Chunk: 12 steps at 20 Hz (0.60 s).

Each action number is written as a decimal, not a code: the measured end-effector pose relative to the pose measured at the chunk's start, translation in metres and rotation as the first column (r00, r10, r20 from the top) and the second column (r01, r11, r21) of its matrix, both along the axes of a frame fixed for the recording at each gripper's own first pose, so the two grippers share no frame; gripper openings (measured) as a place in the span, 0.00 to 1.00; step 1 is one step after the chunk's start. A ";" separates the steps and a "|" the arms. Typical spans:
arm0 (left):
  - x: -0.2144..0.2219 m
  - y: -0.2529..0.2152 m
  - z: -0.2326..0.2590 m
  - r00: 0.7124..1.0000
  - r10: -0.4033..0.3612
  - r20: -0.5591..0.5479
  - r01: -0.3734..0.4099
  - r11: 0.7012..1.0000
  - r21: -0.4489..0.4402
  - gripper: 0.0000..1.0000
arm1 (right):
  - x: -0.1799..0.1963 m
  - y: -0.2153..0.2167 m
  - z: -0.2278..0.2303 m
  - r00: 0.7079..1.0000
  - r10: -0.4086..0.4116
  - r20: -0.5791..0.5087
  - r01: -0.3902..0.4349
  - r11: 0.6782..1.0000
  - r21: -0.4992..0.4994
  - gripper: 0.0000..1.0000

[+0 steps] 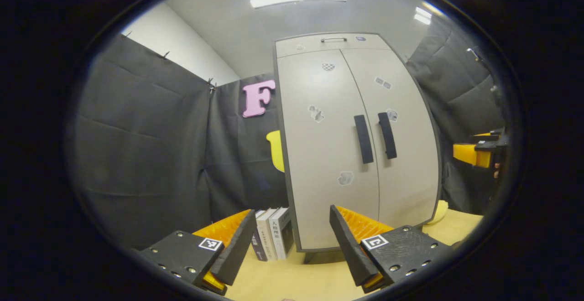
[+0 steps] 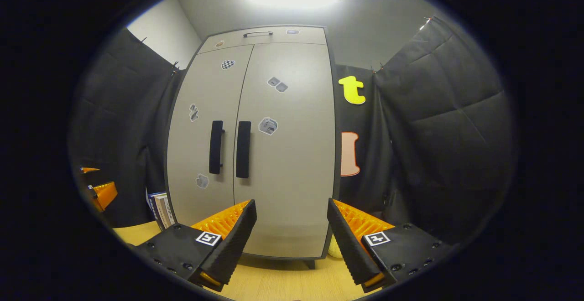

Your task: Open the right door of the double-door shoe cabinet with the right hand, and open the left door with the left hand.

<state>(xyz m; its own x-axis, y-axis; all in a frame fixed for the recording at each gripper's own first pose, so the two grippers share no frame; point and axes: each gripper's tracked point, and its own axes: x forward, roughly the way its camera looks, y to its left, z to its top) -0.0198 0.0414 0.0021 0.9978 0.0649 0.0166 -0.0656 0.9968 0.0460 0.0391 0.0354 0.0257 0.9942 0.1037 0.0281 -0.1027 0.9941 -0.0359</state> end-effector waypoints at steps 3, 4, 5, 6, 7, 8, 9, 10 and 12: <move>-0.008 0.016 -0.005 0.999 0.032 -0.006 -0.032 0.999 0.000 0.95 | 0.014 0.013 0.009 1.000 0.027 0.015 -0.027 1.000 -0.009 0.97; -0.011 0.022 -0.005 0.999 0.045 -0.008 -0.045 0.999 0.002 0.95 | 0.019 0.018 0.014 0.999 0.034 0.020 -0.034 0.999 -0.009 0.96; -0.014 0.030 -0.007 0.998 0.059 -0.009 -0.059 0.998 0.005 0.95 | 0.025 0.023 0.017 0.999 0.041 0.023 -0.041 0.999 -0.008 0.97; -0.015 0.036 -0.007 0.997 0.074 -0.010 -0.074 0.997 0.007 0.95 | 0.030 0.028 0.021 0.999 0.047 0.025 -0.047 0.999 -0.005 0.98; -0.017 0.042 -0.007 0.996 0.087 -0.009 -0.087 0.996 0.009 0.95 | 0.035 0.032 0.024 0.998 0.053 0.028 -0.053 0.999 0.000 0.98; -0.020 0.047 -0.007 0.995 0.099 -0.009 -0.099 0.995 0.011 0.95 | 0.040 0.037 0.027 0.998 0.058 0.028 -0.059 0.998 0.006 0.98; -0.021 0.052 -0.008 0.994 0.111 -0.011 -0.111 0.994 0.014 0.95 | 0.046 0.043 0.029 0.998 0.064 0.027 -0.065 0.998 0.013 0.98; -0.023 0.057 -0.008 0.992 0.122 -0.012 -0.122 0.992 0.016 0.95 | 0.050 0.048 0.030 0.997 0.071 0.024 -0.072 0.997 0.019 0.97; -0.025 0.067 -0.009 0.989 0.145 -0.014 -0.145 0.989 0.019 0.95 | 0.059 0.058 0.033 0.997 0.080 0.015 -0.081 0.996 0.024 0.98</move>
<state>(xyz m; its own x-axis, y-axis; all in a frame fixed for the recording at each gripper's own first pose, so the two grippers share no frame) -0.0452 0.1088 -0.0073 0.9780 0.2088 0.0035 -0.2085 0.9758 0.0662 0.0979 0.0932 0.0586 0.9822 0.1824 0.0456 -0.1820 0.9832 -0.0131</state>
